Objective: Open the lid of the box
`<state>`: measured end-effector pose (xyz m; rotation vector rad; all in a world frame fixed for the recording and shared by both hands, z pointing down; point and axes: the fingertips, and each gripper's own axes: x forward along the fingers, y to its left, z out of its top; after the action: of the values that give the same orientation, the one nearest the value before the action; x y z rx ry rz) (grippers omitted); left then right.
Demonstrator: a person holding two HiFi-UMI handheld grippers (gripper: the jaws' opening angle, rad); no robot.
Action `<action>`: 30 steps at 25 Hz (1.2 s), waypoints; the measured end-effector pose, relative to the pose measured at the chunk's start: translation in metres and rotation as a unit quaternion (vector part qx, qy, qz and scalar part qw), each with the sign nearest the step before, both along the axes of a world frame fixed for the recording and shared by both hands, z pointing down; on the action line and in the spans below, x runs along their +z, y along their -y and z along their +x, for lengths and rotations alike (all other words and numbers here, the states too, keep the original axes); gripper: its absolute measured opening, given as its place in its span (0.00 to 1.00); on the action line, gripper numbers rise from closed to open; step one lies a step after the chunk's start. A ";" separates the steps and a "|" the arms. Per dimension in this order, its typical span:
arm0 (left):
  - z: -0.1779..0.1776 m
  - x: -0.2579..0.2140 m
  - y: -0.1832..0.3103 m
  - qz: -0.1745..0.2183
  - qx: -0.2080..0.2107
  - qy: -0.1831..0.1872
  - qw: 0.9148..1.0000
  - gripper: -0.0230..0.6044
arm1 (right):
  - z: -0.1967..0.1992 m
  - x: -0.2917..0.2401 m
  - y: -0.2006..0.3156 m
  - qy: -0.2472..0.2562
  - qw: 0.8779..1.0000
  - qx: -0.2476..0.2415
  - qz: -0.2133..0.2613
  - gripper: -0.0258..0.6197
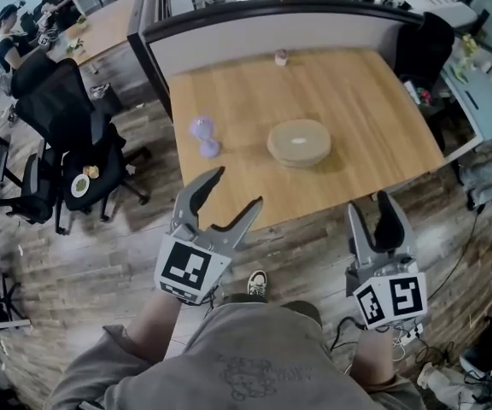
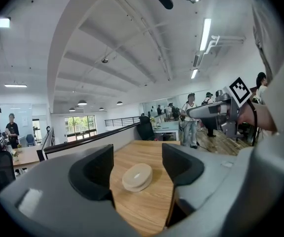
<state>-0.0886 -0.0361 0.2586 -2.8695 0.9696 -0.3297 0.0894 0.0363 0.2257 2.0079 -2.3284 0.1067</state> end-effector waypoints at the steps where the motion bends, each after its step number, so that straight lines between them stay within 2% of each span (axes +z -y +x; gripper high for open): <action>1: 0.000 0.000 0.004 -0.004 0.000 -0.002 1.000 0.51 | 0.001 0.001 0.005 0.001 1.000 0.000 -0.003 0.39; 8: 0.012 0.005 0.026 -0.020 0.012 -0.012 1.000 0.51 | 0.010 0.006 0.029 -0.006 1.000 0.006 -0.012 0.39; 14: 0.027 0.012 0.044 -0.021 0.000 -0.002 1.000 0.51 | 0.025 0.013 0.056 0.000 1.000 -0.017 -0.010 0.39; 22: 0.061 0.013 0.096 -0.031 -0.054 -0.010 0.998 0.50 | 0.080 0.009 0.120 0.003 0.998 -0.061 -0.003 0.39; 30: 0.103 0.009 0.139 -0.029 -0.117 -0.006 0.993 0.50 | 0.118 0.013 0.190 0.006 0.991 -0.133 -0.008 0.39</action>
<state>0.0144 -0.1752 0.2676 -2.8142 1.3225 -0.3658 0.2077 -0.1537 0.2391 1.6747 -2.5666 0.1222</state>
